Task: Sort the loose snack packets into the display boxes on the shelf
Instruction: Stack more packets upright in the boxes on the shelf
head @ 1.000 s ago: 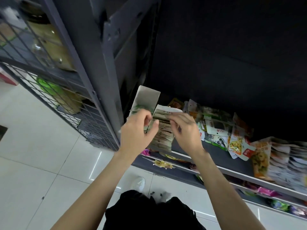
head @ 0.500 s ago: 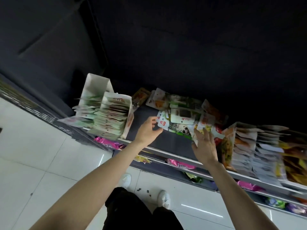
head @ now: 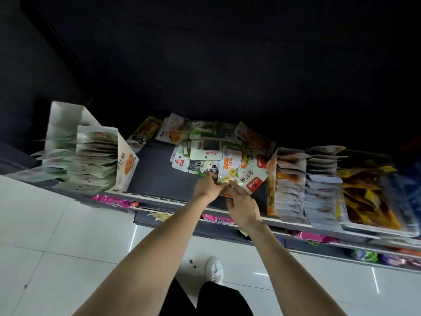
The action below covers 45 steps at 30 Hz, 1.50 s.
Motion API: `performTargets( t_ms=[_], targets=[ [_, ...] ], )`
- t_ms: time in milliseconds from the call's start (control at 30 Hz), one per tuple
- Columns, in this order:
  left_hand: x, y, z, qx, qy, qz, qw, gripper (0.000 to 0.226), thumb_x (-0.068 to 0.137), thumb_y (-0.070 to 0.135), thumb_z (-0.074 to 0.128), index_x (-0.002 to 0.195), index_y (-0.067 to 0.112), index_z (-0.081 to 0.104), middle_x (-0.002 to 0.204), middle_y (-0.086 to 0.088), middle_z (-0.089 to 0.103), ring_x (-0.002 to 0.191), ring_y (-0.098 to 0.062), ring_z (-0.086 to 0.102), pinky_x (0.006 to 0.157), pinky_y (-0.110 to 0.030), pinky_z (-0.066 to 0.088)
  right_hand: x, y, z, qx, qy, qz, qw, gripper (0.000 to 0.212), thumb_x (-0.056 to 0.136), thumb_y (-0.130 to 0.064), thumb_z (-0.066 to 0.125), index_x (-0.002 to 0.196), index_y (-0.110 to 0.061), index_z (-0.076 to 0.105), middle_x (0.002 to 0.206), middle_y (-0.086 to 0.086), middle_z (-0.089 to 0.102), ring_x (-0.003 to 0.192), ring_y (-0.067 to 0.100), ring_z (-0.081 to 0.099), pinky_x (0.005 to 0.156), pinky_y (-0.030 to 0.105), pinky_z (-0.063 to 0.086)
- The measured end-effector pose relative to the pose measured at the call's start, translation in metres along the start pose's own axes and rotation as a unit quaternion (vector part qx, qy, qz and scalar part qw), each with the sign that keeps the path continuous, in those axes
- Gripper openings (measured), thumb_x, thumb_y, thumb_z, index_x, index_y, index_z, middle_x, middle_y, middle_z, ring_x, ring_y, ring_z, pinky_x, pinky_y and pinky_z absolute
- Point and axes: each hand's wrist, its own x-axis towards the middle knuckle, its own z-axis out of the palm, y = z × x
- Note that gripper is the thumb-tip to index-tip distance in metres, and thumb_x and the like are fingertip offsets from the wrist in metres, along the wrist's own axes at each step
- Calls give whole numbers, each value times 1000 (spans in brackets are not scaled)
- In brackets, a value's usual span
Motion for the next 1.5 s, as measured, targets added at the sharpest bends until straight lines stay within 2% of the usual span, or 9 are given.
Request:
performTargets(
  t_ms=[200,433,600,733,933,1033,1133,1267,1500],
  targets=[
    [-7,-7,-6,44,-6,37,998,26,91,25,59,115,16,58,114,-4,67,104,-24,62,81,-30,45,5,-1,-14,87,-1,32,996,52,96,-26,49,142,-24,27,127,7,58,108,29,59,85,39,51],
    [-65,-8,-59,145,78,274,948,18,92,20,58,108,22,66,106,5,66,86,-15,68,70,-34,56,-20,-7,-71,111,198,-25,974,81,77,-25,77,143,-17,32,134,12,43,123,28,40,93,37,45],
    [-89,19,-80,133,101,438,883,32,92,37,46,106,20,69,99,7,60,71,-11,63,59,-29,54,-62,18,-117,196,173,-60,963,41,83,-50,61,109,-19,57,82,9,70,68,22,65,58,35,52],
    [-96,56,-60,6,83,430,899,23,91,27,58,112,21,66,102,12,61,87,-3,62,78,-30,55,-102,33,-137,238,259,-33,936,14,91,-25,62,90,-32,50,69,-11,62,51,0,61,39,17,42],
    [-73,106,-10,-67,58,307,948,55,84,22,69,134,22,46,127,1,53,108,-7,54,100,-28,44,-148,69,-147,377,389,50,839,12,93,-7,57,98,-17,54,97,-6,67,88,9,69,61,32,60],
    [-57,131,8,130,16,340,931,84,78,37,74,146,30,26,144,-5,39,130,-21,38,106,-30,31,-153,82,-155,325,402,45,855,17,93,-7,57,95,-24,56,91,-8,66,86,9,69,64,33,60],
    [-40,146,12,227,57,366,901,60,85,34,67,138,31,40,125,-5,59,113,-24,56,92,-37,47,-145,93,-165,170,392,-19,904,14,92,-8,57,97,-20,60,78,-2,67,66,18,67,51,35,57],
    [-25,153,7,221,74,389,891,26,93,33,55,118,28,61,107,2,70,95,-17,64,82,-33,50,-114,86,-175,17,364,-97,926,13,87,-2,58,93,-10,67,63,-2,61,47,9,49,42,13,38],
    [-23,149,4,191,47,381,904,26,92,32,58,117,31,65,118,4,66,103,-16,63,86,-36,50,-45,72,-154,-161,275,-92,943,45,56,13,78,91,-13,71,70,4,65,47,22,60,42,16,29]
  ],
)
